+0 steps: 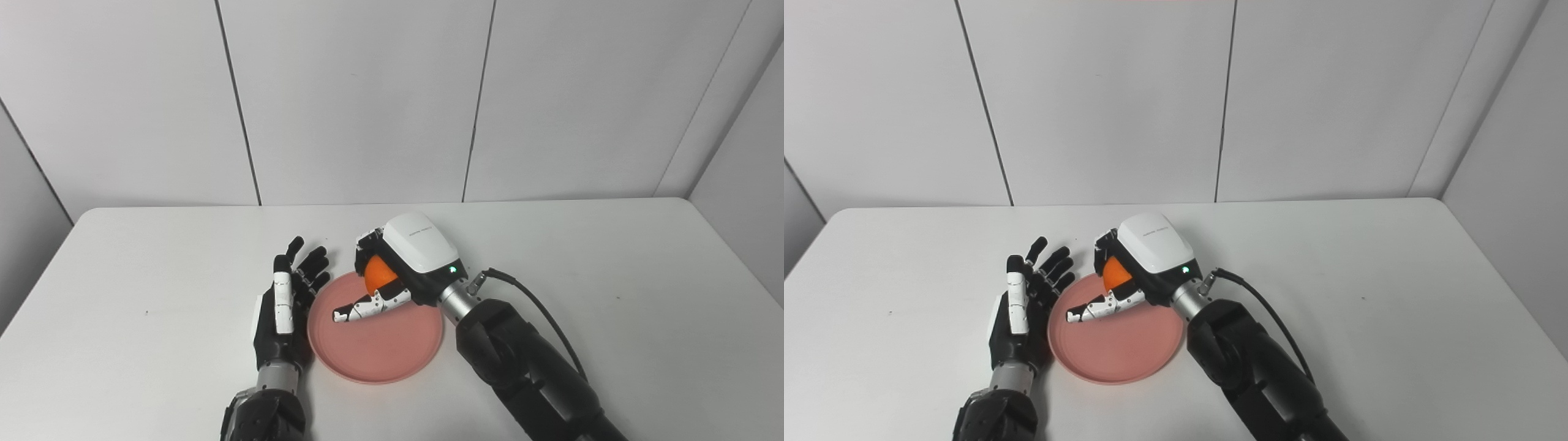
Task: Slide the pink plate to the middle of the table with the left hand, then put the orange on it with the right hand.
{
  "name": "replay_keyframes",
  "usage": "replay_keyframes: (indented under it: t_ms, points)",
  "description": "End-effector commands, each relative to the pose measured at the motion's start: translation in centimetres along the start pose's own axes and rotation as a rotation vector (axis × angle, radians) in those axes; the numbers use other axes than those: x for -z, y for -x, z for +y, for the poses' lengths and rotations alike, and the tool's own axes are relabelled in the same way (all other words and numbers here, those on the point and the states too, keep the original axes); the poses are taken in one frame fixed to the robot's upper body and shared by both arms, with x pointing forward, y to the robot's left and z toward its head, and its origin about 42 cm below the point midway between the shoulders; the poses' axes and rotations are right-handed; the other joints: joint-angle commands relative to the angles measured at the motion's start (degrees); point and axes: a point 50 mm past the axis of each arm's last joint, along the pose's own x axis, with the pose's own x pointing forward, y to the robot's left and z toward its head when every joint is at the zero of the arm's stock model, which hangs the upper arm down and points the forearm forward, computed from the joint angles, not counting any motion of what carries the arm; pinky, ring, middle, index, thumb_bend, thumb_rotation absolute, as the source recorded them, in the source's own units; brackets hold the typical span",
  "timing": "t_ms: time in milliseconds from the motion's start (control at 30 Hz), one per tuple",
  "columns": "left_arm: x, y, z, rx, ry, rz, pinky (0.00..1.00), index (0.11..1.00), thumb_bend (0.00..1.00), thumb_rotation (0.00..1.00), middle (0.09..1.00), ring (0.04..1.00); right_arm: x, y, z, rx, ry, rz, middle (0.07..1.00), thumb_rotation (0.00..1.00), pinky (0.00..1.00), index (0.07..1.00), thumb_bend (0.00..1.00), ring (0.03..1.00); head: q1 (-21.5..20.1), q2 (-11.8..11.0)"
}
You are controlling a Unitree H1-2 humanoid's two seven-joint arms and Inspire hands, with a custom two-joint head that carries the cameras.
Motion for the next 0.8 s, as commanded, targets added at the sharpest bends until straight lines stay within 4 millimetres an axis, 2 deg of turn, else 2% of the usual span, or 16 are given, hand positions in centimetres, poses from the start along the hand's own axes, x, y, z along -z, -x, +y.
replay_keyframes:
  t_ms: [0,200,367,567,767]
  points:
    - [1.4,0.9,0.1,-0.043,0.006,0.063,0.84,0.879,0.90,0.88,0.810,0.858,-0.9,-1.1,-1.5,0.074,-0.001,-0.083,0.312,0.83,0.19,0.345,0.84,0.240,0.08,0.03]
    - [1.5,0.8,0.1,-0.044,-0.001,0.065,0.83,0.886,0.90,0.88,0.837,0.871,-0.5,-0.9,-0.4,0.071,-0.002,-0.092,0.270,0.84,0.15,0.291,0.84,0.199,-0.07,0.09]
    - [1.6,0.9,0.0,-0.048,0.017,0.068,0.84,0.887,0.91,0.87,0.864,0.903,-0.4,-0.7,0.3,0.052,-0.014,-0.086,0.267,0.82,0.14,0.295,0.84,0.194,0.09,0.15]
    - [1.5,0.9,-0.2,-0.060,0.035,0.071,0.82,0.882,0.91,0.84,0.797,0.869,-0.3,-0.3,0.9,0.040,-0.022,-0.076,0.263,0.80,0.13,0.283,0.82,0.186,0.04,0.16]
    - [1.5,0.9,-0.2,-0.064,0.039,0.073,0.80,0.876,0.92,0.83,0.780,0.849,-0.5,-0.3,0.8,0.029,-0.025,-0.077,0.270,0.81,0.13,0.293,0.82,0.191,0.07,0.13]
